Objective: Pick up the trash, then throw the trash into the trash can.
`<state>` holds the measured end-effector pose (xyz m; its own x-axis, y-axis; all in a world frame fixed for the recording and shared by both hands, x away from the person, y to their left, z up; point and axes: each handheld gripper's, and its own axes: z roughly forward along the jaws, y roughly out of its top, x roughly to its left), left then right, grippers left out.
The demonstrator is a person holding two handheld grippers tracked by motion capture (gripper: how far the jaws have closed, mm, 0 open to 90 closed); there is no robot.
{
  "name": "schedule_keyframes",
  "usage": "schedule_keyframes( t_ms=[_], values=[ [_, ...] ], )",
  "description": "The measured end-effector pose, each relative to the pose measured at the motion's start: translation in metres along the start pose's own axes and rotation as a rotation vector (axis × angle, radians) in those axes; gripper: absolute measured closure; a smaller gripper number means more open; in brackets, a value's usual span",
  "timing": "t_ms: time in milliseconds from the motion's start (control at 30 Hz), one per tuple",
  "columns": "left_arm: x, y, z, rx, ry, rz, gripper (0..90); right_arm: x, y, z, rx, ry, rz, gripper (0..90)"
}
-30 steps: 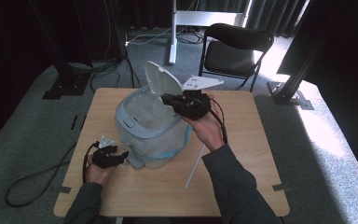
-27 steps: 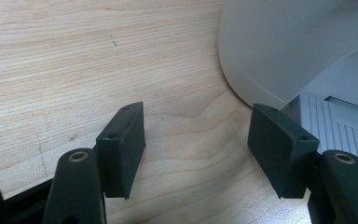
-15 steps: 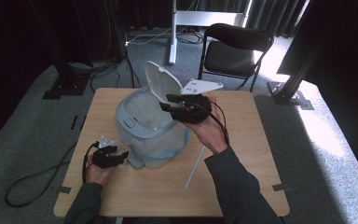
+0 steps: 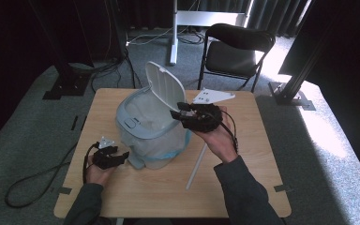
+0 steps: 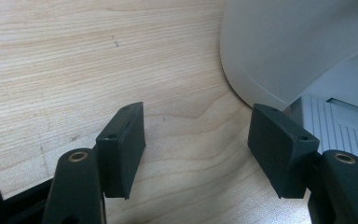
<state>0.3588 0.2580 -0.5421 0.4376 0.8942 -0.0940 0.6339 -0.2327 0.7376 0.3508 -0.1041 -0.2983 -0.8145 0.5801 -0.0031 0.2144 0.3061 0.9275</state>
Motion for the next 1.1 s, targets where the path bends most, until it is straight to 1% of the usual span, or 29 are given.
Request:
schedule_keyframes(
  t_ms=[67,167,233,300,333,467,567,600,767,900,967,1067,1100],
  values=[
    [0.000,0.000,0.000,0.001,0.000,0.000,36.6,-0.002,-0.004,0.000,0.000,-0.004,0.008,58.8],
    [0.000,0.000,0.000,-0.001,-0.001,0.000,36.6,-0.002,-0.010,-0.002,-0.002,-0.033,0.002,58.7],
    [0.000,0.000,0.000,0.001,-0.001,0.001,36.5,-0.004,-0.014,-0.006,-0.004,-0.042,0.008,56.9],
    [0.000,0.000,0.000,0.001,-0.001,0.001,36.4,-0.005,-0.018,-0.011,-0.003,-0.072,0.009,55.6],
    [0.000,0.000,0.000,0.001,-0.001,0.001,36.4,-0.006,-0.021,-0.014,-0.002,-0.078,0.011,55.2],
    [0.000,0.000,0.000,0.002,0.001,0.002,36.4,-0.013,-0.032,-0.022,0.016,-0.118,0.038,54.2],
    [-0.001,0.000,0.000,0.003,0.002,0.005,36.4,-0.017,-0.040,-0.025,0.023,-0.124,0.054,54.0],
    [-0.001,0.000,0.000,0.003,0.002,0.004,36.3,-0.018,-0.042,-0.025,0.027,-0.129,0.059,54.0],
    [-0.001,0.000,0.000,0.002,0.002,0.006,36.3,-0.020,-0.052,-0.025,0.042,-0.166,0.053,53.9],
    [-0.001,0.000,0.000,0.005,0.005,0.010,35.7,-0.018,-0.060,-0.021,0.070,-0.190,0.050,53.4],
    [-0.001,0.000,0.000,0.006,0.005,0.011,35.6,-0.018,-0.064,-0.020,0.084,-0.195,0.046,52.9],
    [-0.001,0.000,0.000,0.006,0.005,0.011,35.5,-0.019,-0.071,-0.017,0.099,-0.189,0.063,52.7],
    [-0.001,0.000,0.000,0.006,0.005,0.011,35.5,-0.019,-0.071,-0.017,0.099,-0.189,0.063,52.7]
  ],
)
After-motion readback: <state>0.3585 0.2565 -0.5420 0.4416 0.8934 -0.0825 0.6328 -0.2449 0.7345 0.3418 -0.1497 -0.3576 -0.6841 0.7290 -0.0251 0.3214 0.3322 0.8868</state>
